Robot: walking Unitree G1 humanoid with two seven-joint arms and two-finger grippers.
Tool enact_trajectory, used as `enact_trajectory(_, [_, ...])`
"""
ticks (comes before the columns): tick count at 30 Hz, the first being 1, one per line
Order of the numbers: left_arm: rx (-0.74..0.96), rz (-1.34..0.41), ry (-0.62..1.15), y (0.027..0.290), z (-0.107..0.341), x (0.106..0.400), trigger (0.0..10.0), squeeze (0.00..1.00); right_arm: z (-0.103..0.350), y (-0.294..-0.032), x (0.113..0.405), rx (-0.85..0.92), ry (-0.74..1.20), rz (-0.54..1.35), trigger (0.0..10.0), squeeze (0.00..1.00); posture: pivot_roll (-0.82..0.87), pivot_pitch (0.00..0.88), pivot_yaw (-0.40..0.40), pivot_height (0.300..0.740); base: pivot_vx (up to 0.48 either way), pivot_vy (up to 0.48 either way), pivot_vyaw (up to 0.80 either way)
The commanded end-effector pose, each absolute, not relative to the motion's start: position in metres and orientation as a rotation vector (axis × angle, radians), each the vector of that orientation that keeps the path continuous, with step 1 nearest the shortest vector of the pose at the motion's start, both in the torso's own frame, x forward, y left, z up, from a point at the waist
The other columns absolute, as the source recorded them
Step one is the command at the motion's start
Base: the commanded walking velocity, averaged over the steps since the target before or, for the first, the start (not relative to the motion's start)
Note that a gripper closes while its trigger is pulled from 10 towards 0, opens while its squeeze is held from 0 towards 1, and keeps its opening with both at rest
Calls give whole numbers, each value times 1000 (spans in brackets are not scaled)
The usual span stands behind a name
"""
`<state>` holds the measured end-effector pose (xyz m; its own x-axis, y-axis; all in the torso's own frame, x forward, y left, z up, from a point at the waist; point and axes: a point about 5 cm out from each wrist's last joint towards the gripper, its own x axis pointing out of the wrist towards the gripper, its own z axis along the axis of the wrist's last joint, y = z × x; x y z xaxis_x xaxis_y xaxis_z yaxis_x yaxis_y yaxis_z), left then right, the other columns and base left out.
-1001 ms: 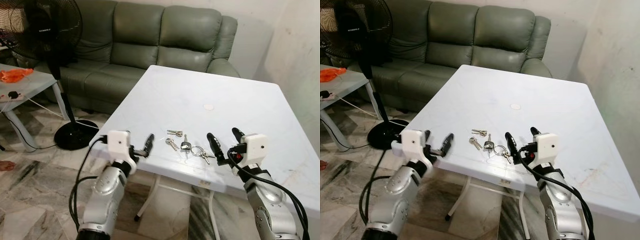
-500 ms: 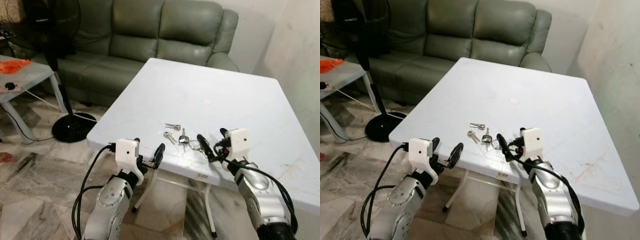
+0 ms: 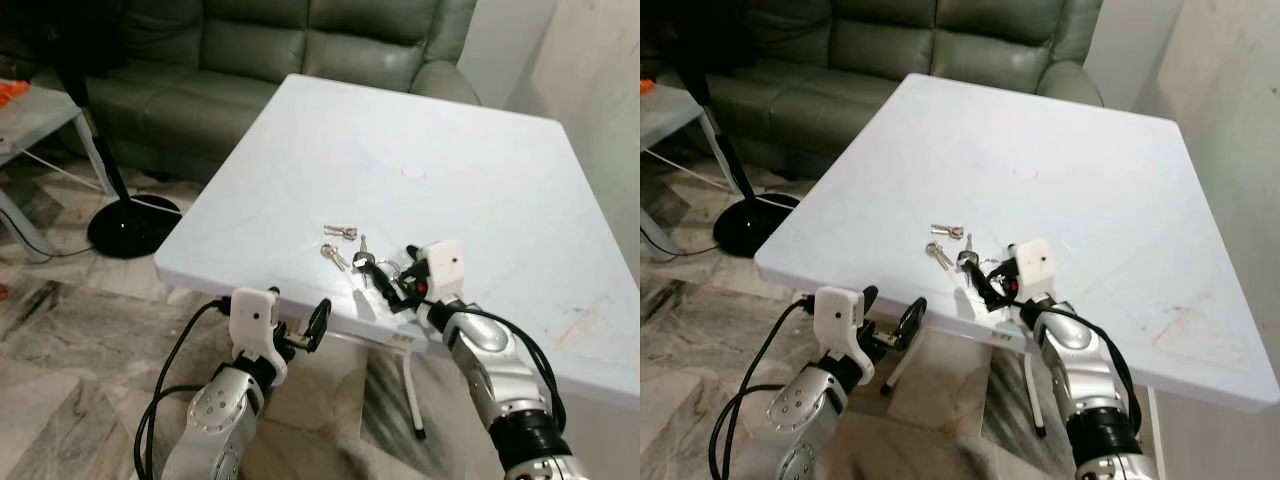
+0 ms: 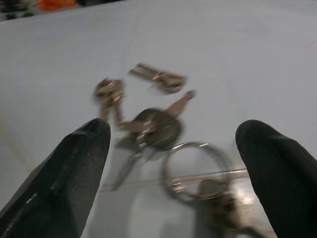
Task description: Hang keys on a hook
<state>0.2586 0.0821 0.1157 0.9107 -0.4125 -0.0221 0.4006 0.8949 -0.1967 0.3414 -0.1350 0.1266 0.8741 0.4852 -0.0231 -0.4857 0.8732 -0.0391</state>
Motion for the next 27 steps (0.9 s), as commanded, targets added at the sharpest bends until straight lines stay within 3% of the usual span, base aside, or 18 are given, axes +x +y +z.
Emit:
enact_trajectory(1, [-198,-426,51,77,120,255,10000,0,125,-133,340,-40,22,527,10000,0,54,227,-93,740,0,0,0])
enact_trajectory(9, [-205,-415,61,77,121,254,10000,0,125,-127,339,-19,19,549,10000,0,61,232,-99,740,0,0,0])
enact_trajectory(10, [-201,-412,61,77,122,254,10000,0,127,-125,338,3,3,559,627,0,63,233,-100,740,0,0,0])
enact_trajectory(11, [-202,-411,61,77,122,254,10000,0,128,-125,338,17,-6,551,0,0,64,232,-101,740,0,0,0])
enact_trajectory(27, [-202,-415,63,76,122,255,10000,0,132,-126,339,47,-34,525,0,0,66,208,-99,740,0,0,0])
